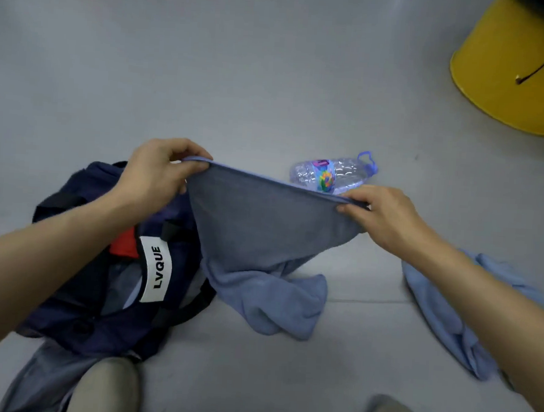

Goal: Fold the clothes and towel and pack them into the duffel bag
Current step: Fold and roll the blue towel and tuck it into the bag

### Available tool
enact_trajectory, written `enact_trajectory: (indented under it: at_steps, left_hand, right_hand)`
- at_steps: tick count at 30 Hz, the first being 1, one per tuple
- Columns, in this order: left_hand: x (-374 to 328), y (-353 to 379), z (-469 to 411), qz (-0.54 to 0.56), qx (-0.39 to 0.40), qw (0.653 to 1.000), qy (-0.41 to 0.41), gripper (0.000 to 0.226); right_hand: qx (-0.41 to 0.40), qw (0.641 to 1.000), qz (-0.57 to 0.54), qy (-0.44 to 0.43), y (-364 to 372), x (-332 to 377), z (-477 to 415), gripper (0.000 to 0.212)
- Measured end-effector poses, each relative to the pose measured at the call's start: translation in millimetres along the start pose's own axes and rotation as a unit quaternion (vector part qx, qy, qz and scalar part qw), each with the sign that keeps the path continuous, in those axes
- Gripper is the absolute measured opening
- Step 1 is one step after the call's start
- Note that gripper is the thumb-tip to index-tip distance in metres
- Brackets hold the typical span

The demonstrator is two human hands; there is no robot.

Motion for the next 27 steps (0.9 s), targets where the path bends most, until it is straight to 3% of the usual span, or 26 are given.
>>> enact_trajectory:
  at_steps: [3, 7, 10, 16, 21, 27]
  left_hand:
    - [-30, -21, -24, 0.139, -0.028, 0.988, -0.067, 0.013]
    - [-88, -72, -59, 0.238, -0.06, 0.968, -0.058, 0.007]
    - [-139, -116, -77, 0.231, -0.068, 0.97, -0.01, 0.008]
    - [-226, -178, -67, 0.18, -0.115, 0.972, 0.1, 0.014]
    - [-233, -181, -16, 0.15, -0.09, 0.979, 0.106, 0.018]
    - [-153, -126, 53, 0.115, -0.015, 0.992, 0.051, 0.02]
  right_hand:
    - [-0.013, 0.99, -0.135, 0.032, -63, 24, -16, 0.015]
    - [-0.047, 0.954, -0.293, 0.036, -151, 62, -28, 0.024]
    - [-0.101, 0.948, -0.3, -0.01, -220, 97, -15, 0.016]
    - [-0.155, 0.942, -0.274, -0.113, -307, 149, 54, 0.021]
    - [-0.114, 0.952, -0.259, -0.116, -295, 140, 95, 0.02]
    - [-0.02, 0.982, -0.179, -0.063, -190, 93, 120, 0.02]
Point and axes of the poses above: each hand's wrist, its own z-axis away from the middle knuckle, its own y-axis out of the palm, x = y × z, the point moved 5 cm from there along -z, towards the middle knuckle, and after that the axes turned 15 degrees about y, right-handed, at the moved point
